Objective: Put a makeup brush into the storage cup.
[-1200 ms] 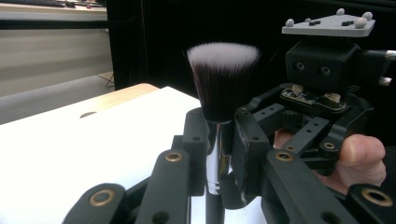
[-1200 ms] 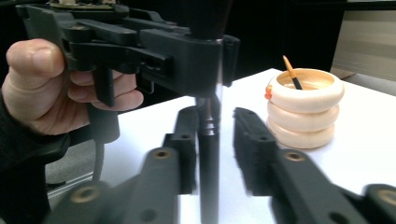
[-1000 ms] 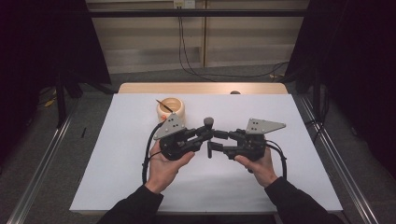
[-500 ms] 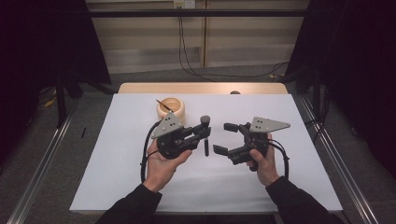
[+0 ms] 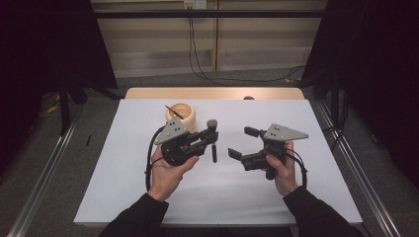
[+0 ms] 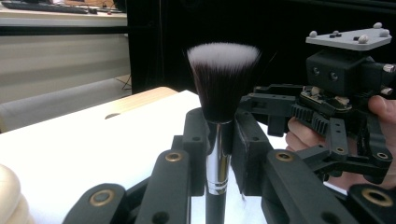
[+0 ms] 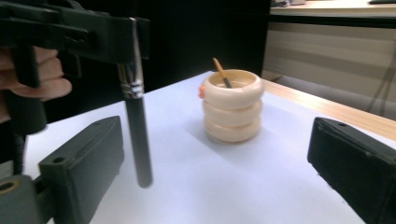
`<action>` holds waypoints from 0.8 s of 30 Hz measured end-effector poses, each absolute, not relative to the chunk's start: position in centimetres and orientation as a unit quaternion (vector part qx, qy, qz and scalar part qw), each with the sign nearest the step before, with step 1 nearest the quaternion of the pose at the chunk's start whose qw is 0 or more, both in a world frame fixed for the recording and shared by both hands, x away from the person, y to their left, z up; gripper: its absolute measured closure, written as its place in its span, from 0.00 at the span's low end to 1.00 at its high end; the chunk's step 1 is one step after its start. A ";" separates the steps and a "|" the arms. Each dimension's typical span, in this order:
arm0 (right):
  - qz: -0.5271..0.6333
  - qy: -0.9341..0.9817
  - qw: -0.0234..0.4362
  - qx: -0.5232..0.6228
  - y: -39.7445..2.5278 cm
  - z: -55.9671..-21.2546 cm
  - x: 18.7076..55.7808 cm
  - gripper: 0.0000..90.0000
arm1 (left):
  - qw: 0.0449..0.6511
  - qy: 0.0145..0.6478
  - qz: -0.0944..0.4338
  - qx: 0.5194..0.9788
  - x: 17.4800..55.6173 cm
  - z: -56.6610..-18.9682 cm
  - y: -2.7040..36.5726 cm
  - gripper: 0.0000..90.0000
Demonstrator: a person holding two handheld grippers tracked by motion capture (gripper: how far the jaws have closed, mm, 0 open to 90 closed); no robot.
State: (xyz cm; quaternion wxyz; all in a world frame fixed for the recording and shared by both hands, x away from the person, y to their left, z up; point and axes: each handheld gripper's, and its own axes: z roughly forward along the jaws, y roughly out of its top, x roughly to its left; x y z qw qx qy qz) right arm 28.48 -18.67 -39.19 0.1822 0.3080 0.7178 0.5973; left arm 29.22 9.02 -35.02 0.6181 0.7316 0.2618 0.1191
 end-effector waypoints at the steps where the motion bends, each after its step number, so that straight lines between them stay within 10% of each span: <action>1: 0.597 0.712 0.196 0.313 -18.8 -39.2 28.4 0.02 | 0.619 0.263 0.118 0.731 29.3 -35.0 9.1 0.86; 24: 0.571 0.703 0.228 0.357 -21.6 -39.2 26.9 0.00 | 0.610 0.282 0.141 0.727 30.8 -34.3 11.5 0.86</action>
